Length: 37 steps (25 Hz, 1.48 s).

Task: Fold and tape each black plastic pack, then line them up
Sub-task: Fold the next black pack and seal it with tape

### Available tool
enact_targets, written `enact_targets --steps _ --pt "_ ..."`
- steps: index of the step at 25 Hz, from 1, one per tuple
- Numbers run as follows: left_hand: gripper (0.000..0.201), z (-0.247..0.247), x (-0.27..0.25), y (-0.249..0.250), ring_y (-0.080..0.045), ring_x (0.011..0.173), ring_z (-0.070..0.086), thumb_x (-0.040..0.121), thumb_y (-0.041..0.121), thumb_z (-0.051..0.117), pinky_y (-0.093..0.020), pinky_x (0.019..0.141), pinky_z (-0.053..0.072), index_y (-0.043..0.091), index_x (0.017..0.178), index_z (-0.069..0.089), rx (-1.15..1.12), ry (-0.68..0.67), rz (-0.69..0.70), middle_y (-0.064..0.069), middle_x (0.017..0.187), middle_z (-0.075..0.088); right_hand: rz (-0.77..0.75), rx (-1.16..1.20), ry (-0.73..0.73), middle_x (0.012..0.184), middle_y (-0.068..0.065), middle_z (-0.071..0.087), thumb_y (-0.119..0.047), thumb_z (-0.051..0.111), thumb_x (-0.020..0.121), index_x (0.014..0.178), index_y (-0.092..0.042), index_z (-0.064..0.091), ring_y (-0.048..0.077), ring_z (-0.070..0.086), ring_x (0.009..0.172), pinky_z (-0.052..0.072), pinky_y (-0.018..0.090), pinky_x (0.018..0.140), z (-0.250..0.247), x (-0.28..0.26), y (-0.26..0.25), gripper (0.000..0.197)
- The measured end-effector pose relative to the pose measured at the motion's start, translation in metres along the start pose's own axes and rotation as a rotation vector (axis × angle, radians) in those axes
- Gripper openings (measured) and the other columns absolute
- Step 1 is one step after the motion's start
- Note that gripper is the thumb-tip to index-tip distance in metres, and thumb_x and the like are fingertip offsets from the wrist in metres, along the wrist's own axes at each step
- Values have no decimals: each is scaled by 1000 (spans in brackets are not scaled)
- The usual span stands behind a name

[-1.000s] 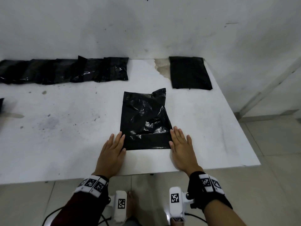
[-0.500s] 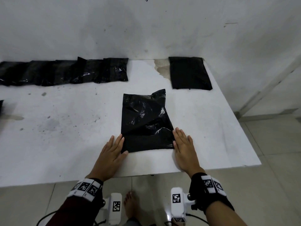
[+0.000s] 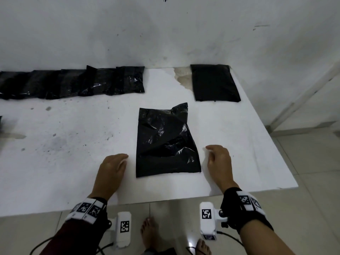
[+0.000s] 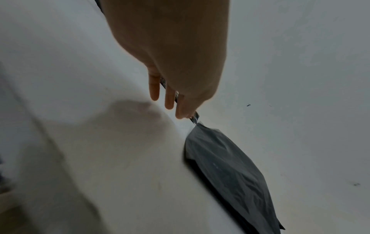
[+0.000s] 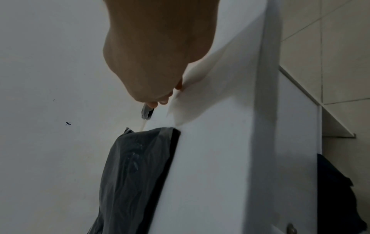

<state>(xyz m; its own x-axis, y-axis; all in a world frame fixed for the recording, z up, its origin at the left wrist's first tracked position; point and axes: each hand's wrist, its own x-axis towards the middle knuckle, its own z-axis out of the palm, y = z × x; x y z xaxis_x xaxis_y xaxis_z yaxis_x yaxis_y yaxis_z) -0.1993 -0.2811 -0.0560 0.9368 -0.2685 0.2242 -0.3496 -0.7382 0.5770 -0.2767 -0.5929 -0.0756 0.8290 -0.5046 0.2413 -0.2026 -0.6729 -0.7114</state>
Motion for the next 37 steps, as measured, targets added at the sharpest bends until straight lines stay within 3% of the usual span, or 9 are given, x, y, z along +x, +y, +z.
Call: enact_targets --steps 3,9,13,16,20,26,29,32,37 --pt "25 0 15 -14 -37 87 63 70 -17 67 -43 79 50 -2 91 71 72 -35 186 -20 91 69 -147 -47 0 96 13 65 20 55 73 91 -2 68 34 56 95 30 13 81 -2 15 6 31" --pt "21 7 40 -18 -15 79 49 70 -1 55 -36 63 53 5 81 73 135 -128 431 -6 81 69 -489 -101 -135 90 8 62 18 66 63 84 -11 69 26 55 85 45 30 74 4 30 7 36" --pt "32 7 47 -18 -12 80 44 82 16 43 -33 61 51 8 80 75 146 -154 519 -3 80 70 -559 -159 -169 88 10 63 16 74 60 79 -11 71 32 59 79 50 36 65 5 37 5 34" --pt "33 9 50 -17 -12 81 44 81 16 42 -32 61 49 10 81 75 184 -175 592 -2 80 71 -586 -215 -214 91 10 62 13 76 61 80 -13 72 31 59 83 51 38 66 4 41 10 32" --pt "33 12 55 -19 -10 81 44 79 14 42 -24 64 42 12 78 75 185 -188 624 1 78 70 -629 -271 -229 91 10 62 1 67 71 83 -15 74 32 60 85 52 40 65 2 43 13 22" --pt "11 14 61 -23 -9 81 45 71 17 64 -22 67 34 12 75 73 172 -226 630 2 77 69 -657 -270 -241 88 7 62 -5 60 74 88 -15 74 27 57 82 52 37 64 3 43 18 22" --pt "22 15 62 -20 -11 79 44 77 23 52 -22 66 31 13 72 70 203 -207 676 2 76 67 -663 -242 -217 86 7 62 -12 55 80 88 -15 74 22 51 85 51 34 65 5 42 20 21" --pt "25 15 62 -14 -11 78 42 78 22 47 -23 64 29 12 69 68 220 -203 704 3 75 66 -665 -220 -189 84 7 62 -7 60 76 86 -13 74 19 46 85 51 33 63 6 41 20 18" --pt "8 21 60 -21 -10 78 42 80 22 46 -27 67 35 25 78 53 106 -271 584 7 81 62 -627 -186 -176 84 6 61 -7 55 77 83 -11 72 22 51 82 51 37 64 8 39 16 18"
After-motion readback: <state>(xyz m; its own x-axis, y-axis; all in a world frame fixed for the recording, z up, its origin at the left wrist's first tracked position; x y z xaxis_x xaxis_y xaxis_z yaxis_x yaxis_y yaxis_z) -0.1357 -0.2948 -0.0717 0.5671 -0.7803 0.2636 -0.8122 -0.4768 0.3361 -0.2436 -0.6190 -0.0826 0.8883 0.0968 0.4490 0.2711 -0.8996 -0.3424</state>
